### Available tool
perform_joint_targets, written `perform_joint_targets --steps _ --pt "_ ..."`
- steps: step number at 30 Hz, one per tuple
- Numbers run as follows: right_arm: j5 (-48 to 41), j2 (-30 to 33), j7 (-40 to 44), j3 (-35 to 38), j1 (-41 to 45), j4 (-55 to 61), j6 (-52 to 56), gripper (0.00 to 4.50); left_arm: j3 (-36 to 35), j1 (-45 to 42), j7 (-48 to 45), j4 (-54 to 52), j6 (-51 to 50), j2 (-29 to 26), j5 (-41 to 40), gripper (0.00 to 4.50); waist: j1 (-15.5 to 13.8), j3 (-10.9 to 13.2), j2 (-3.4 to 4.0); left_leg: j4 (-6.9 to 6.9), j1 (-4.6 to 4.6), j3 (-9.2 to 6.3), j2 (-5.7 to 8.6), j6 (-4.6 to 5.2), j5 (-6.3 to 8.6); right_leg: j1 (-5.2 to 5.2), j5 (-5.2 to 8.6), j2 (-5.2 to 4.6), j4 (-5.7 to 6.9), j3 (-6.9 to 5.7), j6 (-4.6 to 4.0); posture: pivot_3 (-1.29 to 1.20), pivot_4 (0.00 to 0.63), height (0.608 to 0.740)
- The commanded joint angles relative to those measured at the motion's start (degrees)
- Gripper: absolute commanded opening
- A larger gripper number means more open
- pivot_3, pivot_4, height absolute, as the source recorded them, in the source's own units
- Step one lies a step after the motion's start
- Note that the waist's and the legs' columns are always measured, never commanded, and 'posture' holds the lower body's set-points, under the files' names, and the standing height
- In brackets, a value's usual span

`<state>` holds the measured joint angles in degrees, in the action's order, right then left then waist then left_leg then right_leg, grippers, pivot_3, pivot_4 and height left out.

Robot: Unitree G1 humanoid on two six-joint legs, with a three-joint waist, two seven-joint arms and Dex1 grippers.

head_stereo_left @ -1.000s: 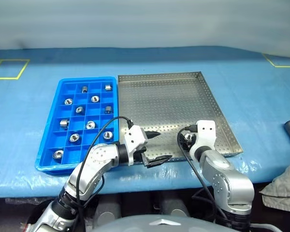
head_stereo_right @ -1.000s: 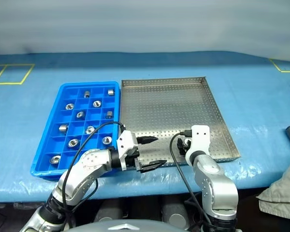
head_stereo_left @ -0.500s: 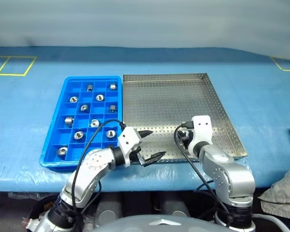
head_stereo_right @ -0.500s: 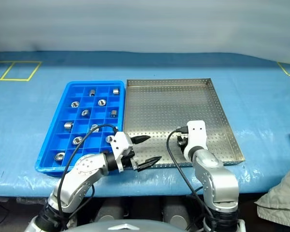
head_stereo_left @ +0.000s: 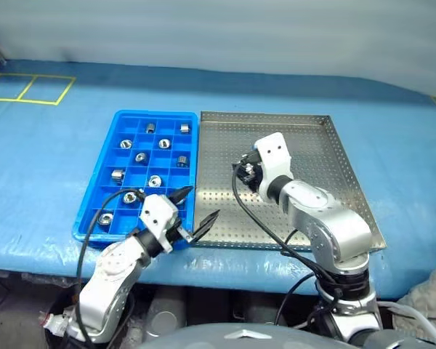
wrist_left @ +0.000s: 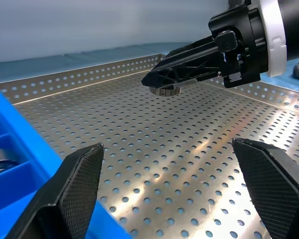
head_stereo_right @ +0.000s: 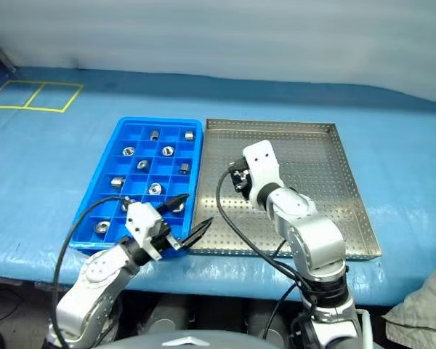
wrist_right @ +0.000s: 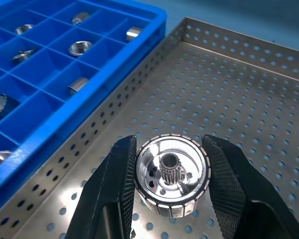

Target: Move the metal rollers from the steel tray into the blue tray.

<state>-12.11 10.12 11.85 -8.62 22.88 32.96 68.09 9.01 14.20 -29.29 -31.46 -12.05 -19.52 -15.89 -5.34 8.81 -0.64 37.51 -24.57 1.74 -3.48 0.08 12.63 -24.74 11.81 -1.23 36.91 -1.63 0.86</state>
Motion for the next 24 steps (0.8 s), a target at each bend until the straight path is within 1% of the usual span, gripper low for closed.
perform_joint_targets --steps 1,4,7,12,15,18,21,24 --pt "-1.3 -0.5 2.3 -2.4 3.1 -1.4 -3.3 1.70 -3.1 4.3 0.8 -5.6 3.0 -0.7 -0.4 4.50 -0.8 0.0 0.01 0.00 0.00 0.00 0.00 0.00 0.00 0.00 0.01 -0.01 0.00 -0.02 -0.01 0.44 0.150 0.740" --pt "-1.5 -1.4 3.4 -4.5 4.7 -3.9 -5.2 1.70 -4.7 7.4 1.8 -7.2 3.7 -1.0 0.1 4.50 -2.6 0.0 0.03 -0.01 -0.01 -0.03 -0.01 -0.01 0.01 0.00 0.04 -0.04 -0.03 -0.10 -0.05 0.50 0.150 0.740" --pt "-2.1 -2.9 5.1 -7.5 5.9 -6.4 -7.1 1.70 -6.0 10.3 4.1 -8.2 4.1 -0.9 2.4 4.50 -4.5 0.0 0.06 -0.01 -0.04 -0.06 -0.01 -0.02 0.01 0.00 0.06 -0.11 -0.04 -0.25 -0.08 0.54 0.150 0.740" --pt "-1.6 -4.6 6.5 -11.6 6.1 -10.7 -11.0 1.70 -8.1 16.1 4.8 -10.6 5.4 -0.9 2.3 4.50 -7.9 0.1 0.07 -0.12 -0.13 -0.05 -0.02 -0.06 0.03 -0.10 0.13 -0.15 -0.07 -0.42 -0.16 0.61 0.150 0.740" --pt "-0.9 -4.9 6.3 -13.4 4.9 -12.9 -12.5 1.70 -9.1 18.8 5.0 -11.3 6.5 -1.0 2.8 4.50 -11.0 0.0 0.06 -0.23 -0.18 -0.01 -0.03 -0.12 0.07 -0.24 0.21 -0.15 -0.06 -0.46 -0.22 0.64 0.150 0.740" --pt "-1.6 -5.0 7.0 -13.9 4.1 -13.2 -12.5 1.70 -9.2 20.0 5.8 -11.6 6.8 -0.3 2.8 4.50 -14.5 0.0 0.05 -0.26 -0.34 0.00 -0.05 -0.16 0.09 -0.67 0.25 -0.13 -0.06 -0.51 -0.26 0.65 0.150 0.740" --pt "-1.8 -5.0 7.4 -14.2 3.5 -13.5 -12.1 1.70 -9.0 20.9 6.4 -11.7 6.8 -0.2 3.3 4.50 -17.4 0.0 0.03 -0.24 -0.58 0.02 -0.05 -0.18 0.09 -0.70 0.22 -0.13 -0.05 -0.53 -0.22 0.66 0.150 0.740" --pt "-1.8 -4.4 7.8 -14.6 2.9 -13.0 -11.6 1.70 -8.7 21.4 6.5 -11.7 6.6 -0.3 3.2 4.50 -20.5 0.0 0.01 -0.23 -0.63 0.03 -0.06 -0.22 0.11 -0.79 0.22 -0.13 -0.07 -0.56 -0.19 0.65 0.150 0.740"
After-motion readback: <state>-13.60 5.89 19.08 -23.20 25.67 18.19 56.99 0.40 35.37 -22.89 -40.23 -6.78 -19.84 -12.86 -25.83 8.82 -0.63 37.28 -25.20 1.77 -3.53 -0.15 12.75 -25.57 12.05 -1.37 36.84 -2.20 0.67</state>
